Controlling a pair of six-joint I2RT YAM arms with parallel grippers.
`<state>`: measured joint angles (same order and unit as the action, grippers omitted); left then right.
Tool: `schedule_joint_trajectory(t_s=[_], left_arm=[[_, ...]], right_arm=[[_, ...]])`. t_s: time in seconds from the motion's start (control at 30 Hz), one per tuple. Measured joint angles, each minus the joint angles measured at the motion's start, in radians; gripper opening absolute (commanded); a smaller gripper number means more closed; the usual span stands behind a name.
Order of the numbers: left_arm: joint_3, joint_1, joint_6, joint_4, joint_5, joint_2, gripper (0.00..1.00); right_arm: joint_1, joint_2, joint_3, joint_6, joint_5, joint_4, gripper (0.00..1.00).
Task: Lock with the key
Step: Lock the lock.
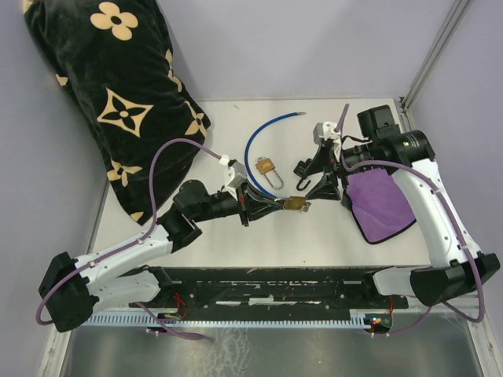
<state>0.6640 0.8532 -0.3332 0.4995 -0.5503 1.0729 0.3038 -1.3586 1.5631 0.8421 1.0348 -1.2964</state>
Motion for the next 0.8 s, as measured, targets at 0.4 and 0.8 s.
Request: schedule_joint_trajectory(t_s=[0.4,0.8], left_arm=[[-0.005,-0.010,-0.100,0.246,0.178,-0.084,0.03],[0.002,-0.014,-0.239,0.413,0.227,-0.042,0.03]], right_arm=[[-0.024,0.097,-0.046,-0.639,0.267,0.515,0.80],[0.028,0.095,-0.045,-0.988,0.282,0.808,0.65]])
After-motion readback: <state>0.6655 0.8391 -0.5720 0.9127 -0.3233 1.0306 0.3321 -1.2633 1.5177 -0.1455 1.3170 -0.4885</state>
